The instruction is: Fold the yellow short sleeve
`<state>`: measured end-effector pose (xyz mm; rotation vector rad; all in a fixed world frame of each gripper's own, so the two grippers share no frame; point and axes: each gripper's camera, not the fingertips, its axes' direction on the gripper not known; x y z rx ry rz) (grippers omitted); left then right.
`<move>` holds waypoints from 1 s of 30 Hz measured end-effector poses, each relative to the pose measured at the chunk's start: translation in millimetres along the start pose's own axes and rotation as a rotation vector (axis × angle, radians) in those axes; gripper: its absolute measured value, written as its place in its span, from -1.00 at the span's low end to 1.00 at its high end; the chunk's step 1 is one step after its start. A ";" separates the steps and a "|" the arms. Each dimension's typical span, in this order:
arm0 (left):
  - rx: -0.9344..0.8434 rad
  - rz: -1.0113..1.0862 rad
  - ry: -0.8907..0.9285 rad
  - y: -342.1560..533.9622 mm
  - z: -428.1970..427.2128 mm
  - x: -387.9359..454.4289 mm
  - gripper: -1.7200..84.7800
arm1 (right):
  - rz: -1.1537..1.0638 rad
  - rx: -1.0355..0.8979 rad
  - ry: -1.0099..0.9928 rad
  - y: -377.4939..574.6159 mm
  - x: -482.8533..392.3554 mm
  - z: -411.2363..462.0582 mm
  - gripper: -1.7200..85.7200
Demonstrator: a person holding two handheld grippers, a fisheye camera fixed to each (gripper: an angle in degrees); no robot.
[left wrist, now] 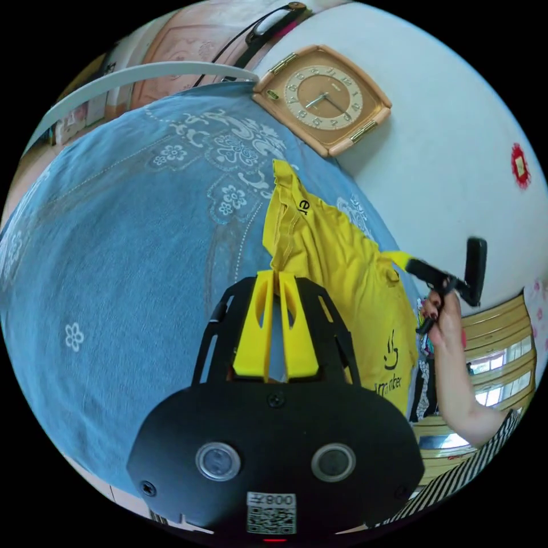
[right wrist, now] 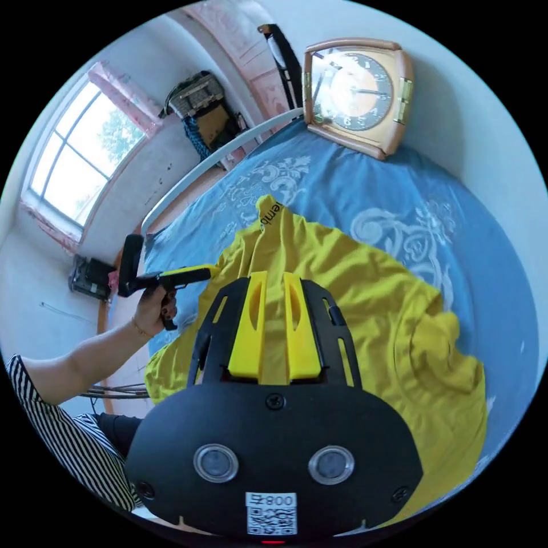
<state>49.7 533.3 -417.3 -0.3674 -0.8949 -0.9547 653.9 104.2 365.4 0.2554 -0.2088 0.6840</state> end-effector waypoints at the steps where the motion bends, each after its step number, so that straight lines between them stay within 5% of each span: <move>1: 0.035 0.009 0.019 3.3 -10.5 -11.2 -0.92 | -0.032 -0.023 0.019 -31.4 -7.7 16.2 -0.82; 18: 0.101 -0.022 0.220 -3.3 -141.8 -132.0 -0.95 | -0.219 -0.177 0.166 -259.8 -76.6 151.4 -0.89; 25: 0.374 0.023 0.330 18.7 -212.0 -165.1 -0.95 | -0.228 0.073 0.065 -284.3 -86.3 94.8 -0.92; 30: 0.488 0.004 0.368 27.9 -241.8 -182.9 -0.96 | -0.199 0.055 0.049 -301.8 -75.8 111.9 -0.91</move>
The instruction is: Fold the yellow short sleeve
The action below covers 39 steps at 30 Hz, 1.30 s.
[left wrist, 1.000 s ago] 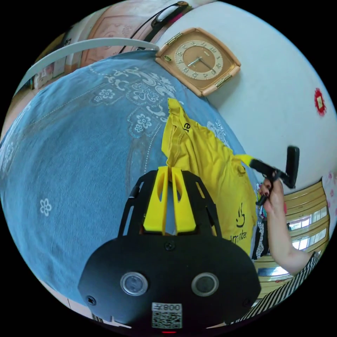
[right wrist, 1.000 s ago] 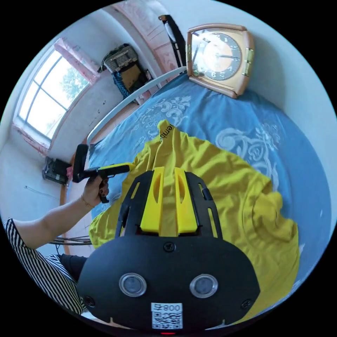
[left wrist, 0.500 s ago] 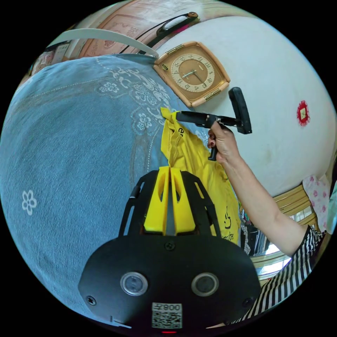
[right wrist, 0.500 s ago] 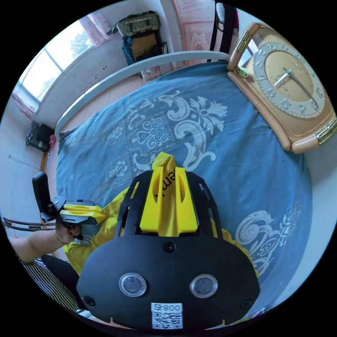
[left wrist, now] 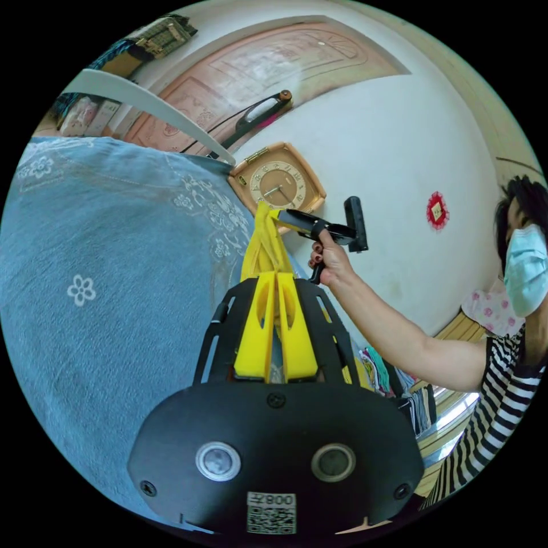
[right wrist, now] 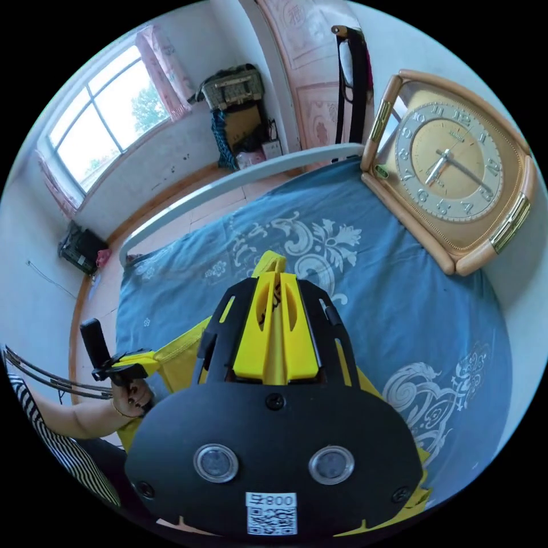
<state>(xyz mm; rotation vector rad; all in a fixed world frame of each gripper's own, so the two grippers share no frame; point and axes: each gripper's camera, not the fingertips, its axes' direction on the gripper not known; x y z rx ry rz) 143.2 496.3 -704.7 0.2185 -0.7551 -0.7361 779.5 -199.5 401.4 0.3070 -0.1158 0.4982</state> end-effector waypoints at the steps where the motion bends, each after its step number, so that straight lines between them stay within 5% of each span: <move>1: 0.002 -0.005 0.014 -2.9 -4.3 -1.8 -0.96 | 0.019 -0.046 -0.010 -2.2 6.1 13.8 -0.91; 5: -0.009 -0.003 0.040 -12.8 -14.2 -3.3 -0.96 | 0.097 -0.168 0.010 -1.8 27.8 44.0 -0.88; 12: -0.008 -0.003 0.051 -24.0 -19.7 0.7 -0.96 | 0.094 0.014 0.054 17.0 43.9 -3.1 -0.87; 17: -0.021 -0.011 0.052 -30.9 -11.7 7.8 -0.96 | 0.077 -0.186 0.026 22.6 51.8 34.4 -0.86; 23: -0.041 -0.022 0.050 -35.5 8.6 19.9 -0.96 | 0.149 -0.055 -0.016 65.3 88.0 -16.0 -0.87; 28: -0.067 -0.061 0.022 -36.7 31.9 32.4 -0.95 | 0.255 0.079 0.025 202.6 140.5 -128.6 -0.88; 33: -0.079 -0.086 -0.129 -34.9 42.1 58.5 -0.93 | 0.560 -0.020 0.295 366.5 228.1 -217.6 -0.87; 39: -0.078 0.111 -0.249 -50.6 80.1 127.4 -0.90 | 0.683 -0.068 0.335 470.6 296.3 -271.7 -0.82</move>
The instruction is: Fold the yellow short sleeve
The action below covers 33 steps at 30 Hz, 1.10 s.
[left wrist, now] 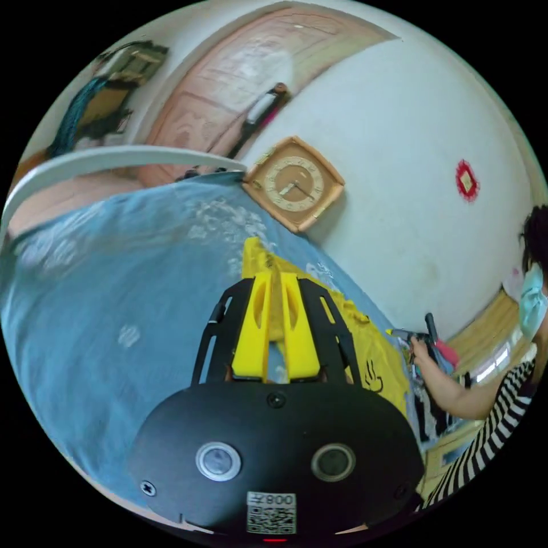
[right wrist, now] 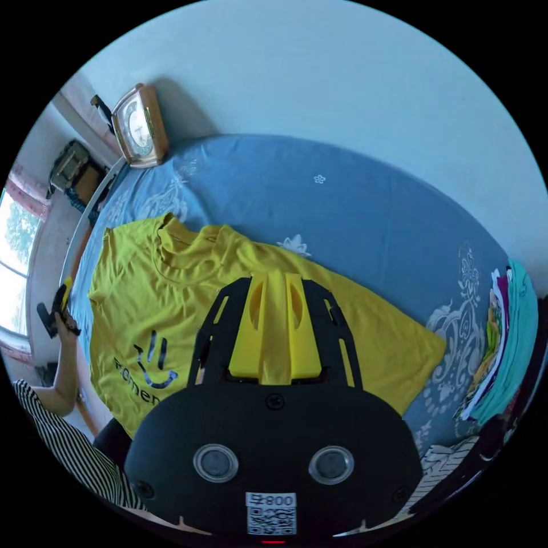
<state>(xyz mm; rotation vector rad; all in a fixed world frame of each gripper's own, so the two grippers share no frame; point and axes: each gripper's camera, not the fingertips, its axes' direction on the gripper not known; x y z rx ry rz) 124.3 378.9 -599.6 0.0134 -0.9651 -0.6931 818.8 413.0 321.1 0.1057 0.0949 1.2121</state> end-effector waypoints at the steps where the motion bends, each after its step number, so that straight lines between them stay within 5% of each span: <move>1: -0.051 0.101 0.052 -11.4 22.8 26.9 -0.89 | -0.036 -0.026 0.022 -2.0 6.0 4.5 -0.81; 7: -0.486 0.488 0.143 -39.0 206.6 167.5 -0.89 | -0.170 -0.098 0.051 -11.4 26.6 30.2 -0.81; 13: -0.673 0.665 -0.096 -26.9 338.0 252.1 -0.93 | -0.237 -0.095 0.091 11.9 55.4 32.9 -0.90; 23: -0.632 0.642 -0.189 -16.5 379.1 292.6 -0.95 | -0.103 -0.022 0.028 65.2 134.4 12.2 -0.94; 33: -0.510 0.648 -0.069 -9.1 366.4 323.4 -0.95 | -0.006 0.132 -0.049 143.0 199.0 -38.6 -0.86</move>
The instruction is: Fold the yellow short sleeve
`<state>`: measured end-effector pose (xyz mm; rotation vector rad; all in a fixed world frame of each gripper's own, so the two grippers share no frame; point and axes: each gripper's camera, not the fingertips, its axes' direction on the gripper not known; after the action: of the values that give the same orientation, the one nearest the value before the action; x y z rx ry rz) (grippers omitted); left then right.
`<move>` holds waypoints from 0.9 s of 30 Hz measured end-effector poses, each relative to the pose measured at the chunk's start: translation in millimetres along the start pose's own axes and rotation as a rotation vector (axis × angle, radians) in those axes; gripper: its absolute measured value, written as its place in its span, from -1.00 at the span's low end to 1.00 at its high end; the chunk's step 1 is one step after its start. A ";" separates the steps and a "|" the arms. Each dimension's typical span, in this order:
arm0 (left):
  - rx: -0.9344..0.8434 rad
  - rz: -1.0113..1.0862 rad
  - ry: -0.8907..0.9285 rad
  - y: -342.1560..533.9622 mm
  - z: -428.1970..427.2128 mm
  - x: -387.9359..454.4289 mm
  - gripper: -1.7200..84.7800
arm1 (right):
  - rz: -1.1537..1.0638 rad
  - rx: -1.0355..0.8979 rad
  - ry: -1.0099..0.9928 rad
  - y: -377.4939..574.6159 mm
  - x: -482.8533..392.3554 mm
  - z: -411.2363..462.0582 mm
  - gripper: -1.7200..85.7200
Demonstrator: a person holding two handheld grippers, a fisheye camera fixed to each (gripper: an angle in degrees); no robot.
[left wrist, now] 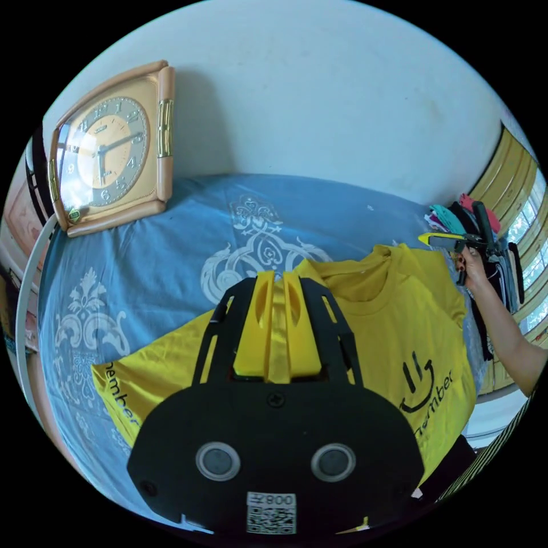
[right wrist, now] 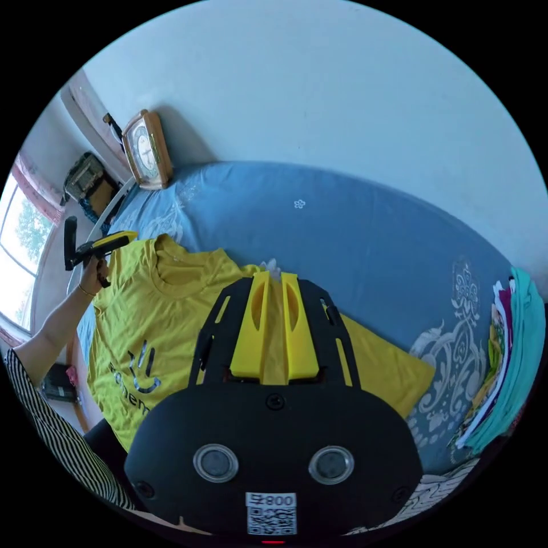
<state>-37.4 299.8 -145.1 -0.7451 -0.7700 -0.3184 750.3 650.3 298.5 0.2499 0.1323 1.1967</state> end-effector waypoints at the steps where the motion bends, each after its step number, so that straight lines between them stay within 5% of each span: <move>1: -0.012 0.001 -0.023 2.2 2.4 1.4 -0.95 | 0.015 -0.021 0.042 13.4 10.7 -1.7 -0.86; 6: -0.127 -0.053 -0.097 11.9 24.7 -10.4 -0.94 | 0.046 -0.171 0.149 48.8 45.6 13.5 -0.89; 23: 0.003 -0.133 -0.102 38.3 16.5 -19.8 -0.95 | 0.111 0.020 0.120 146.9 83.8 -52.0 -0.96; 27: -0.113 -0.141 -0.092 44.9 35.3 -25.7 -0.95 | 0.150 -0.091 0.133 165.2 97.3 -40.3 -0.96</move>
<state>-50.0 356.4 -168.7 -0.8174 -0.8995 -0.4606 627.1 802.4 305.7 0.1014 0.1768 1.3653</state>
